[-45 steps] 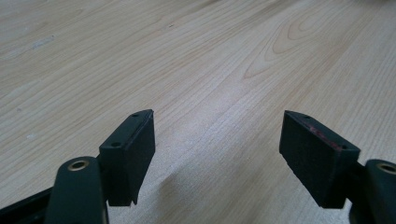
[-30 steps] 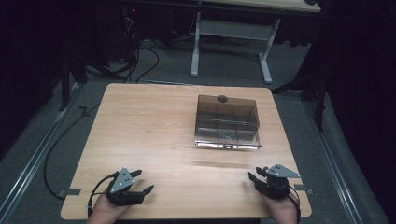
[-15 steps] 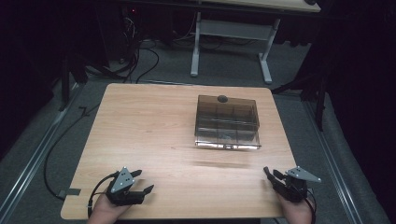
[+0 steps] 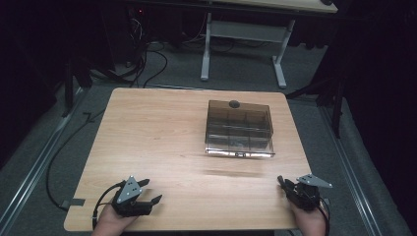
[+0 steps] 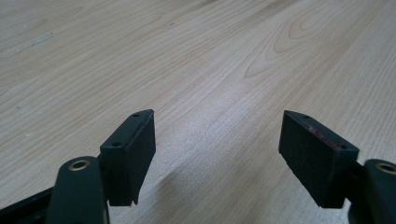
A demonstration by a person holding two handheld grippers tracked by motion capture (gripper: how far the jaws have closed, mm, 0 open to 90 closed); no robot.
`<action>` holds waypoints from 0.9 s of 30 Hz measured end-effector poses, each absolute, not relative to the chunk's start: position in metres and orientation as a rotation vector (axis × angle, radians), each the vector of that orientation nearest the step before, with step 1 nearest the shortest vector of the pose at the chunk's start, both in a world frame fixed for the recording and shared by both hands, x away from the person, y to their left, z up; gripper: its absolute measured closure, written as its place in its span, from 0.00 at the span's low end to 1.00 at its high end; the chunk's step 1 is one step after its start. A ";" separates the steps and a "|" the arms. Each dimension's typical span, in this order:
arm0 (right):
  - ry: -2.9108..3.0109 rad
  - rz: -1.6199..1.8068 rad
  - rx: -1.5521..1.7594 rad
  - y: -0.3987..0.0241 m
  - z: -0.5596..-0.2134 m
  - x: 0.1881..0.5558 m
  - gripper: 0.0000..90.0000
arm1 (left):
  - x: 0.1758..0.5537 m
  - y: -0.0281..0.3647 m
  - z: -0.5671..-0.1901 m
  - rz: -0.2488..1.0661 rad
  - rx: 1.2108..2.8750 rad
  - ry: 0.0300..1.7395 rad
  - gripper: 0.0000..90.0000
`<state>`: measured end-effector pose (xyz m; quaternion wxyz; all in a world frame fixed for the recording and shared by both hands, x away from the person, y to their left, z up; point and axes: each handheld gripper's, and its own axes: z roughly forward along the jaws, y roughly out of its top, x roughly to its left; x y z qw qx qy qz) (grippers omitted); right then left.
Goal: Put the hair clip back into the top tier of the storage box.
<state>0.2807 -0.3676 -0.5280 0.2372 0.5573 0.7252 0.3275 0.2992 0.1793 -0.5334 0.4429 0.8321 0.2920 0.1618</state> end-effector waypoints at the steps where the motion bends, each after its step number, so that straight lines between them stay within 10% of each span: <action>1: 1.994 0.890 1.524 -0.367 -0.528 0.281 0.85 | 0.299 0.179 -0.533 0.402 2.064 0.724 0.31; 27: 2.002 0.932 1.431 -0.348 -0.515 0.277 0.88 | 0.299 0.179 -0.533 0.399 2.067 0.728 0.31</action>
